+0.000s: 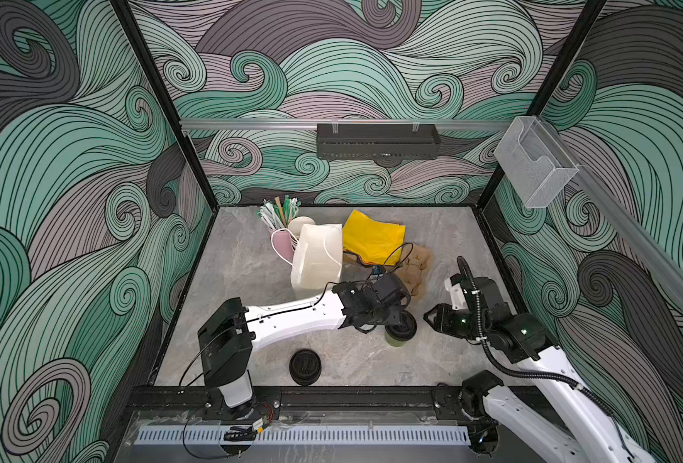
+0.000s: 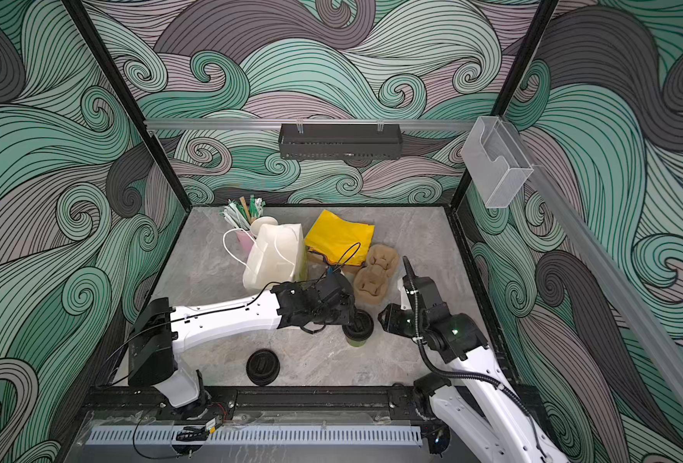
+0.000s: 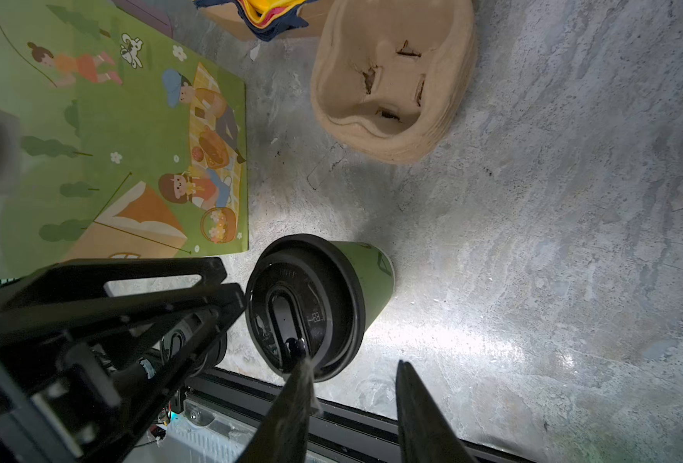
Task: Pack a coffee takeout order
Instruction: Close the lid on the coffee cup, then pick up the coffee cup.
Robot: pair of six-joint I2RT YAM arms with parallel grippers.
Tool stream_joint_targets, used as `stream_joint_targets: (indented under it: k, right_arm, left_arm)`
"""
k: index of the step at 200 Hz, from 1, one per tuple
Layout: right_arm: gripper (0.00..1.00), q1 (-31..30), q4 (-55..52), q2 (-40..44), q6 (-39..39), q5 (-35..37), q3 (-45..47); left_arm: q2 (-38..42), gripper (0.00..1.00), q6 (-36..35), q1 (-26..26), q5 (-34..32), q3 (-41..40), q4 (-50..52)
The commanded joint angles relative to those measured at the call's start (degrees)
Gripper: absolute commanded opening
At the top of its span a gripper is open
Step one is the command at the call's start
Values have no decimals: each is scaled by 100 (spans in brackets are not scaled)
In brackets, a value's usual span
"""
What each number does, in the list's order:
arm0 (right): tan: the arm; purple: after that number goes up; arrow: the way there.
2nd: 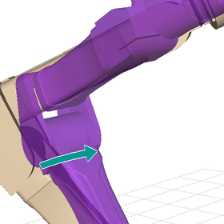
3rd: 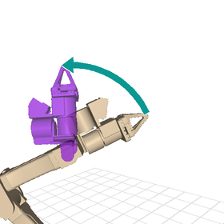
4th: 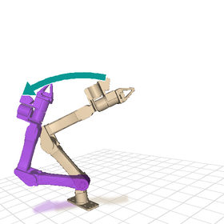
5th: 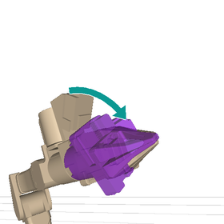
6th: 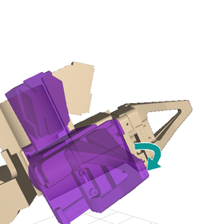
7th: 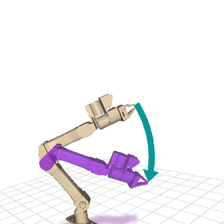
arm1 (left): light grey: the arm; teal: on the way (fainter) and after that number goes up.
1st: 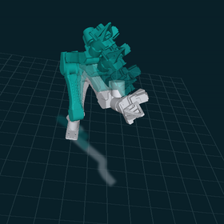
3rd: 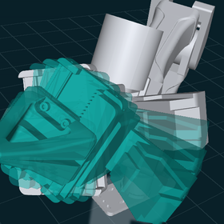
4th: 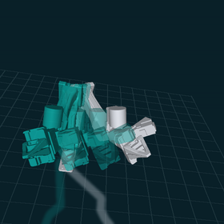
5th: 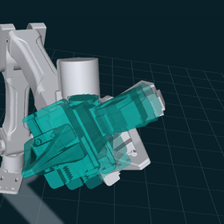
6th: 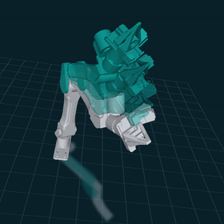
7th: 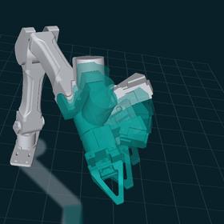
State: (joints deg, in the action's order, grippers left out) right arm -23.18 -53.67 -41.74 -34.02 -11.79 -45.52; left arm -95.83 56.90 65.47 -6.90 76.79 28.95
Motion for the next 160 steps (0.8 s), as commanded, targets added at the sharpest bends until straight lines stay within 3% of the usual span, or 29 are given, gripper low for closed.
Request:
stream_joint_targets:
  k: [1,58,124,160]
  right_arm:
    - [38,28,-132,77,179,61,-146]
    - [38,26,-130,100,431,126,-188]
    - [41,32,-4,-450,883,239,-1095]
    - [43,40,355,-1121,1016,485,-1542]
  left_arm:
    - [533,54,-334,145,-369,200,119]
    - [2265,53,-1224,431,-775,-172,528]
    - [4746,52,-585,427,-3351,-1383,1230]
    - [5194,53,-1155,365,-4474,-1185,1139]
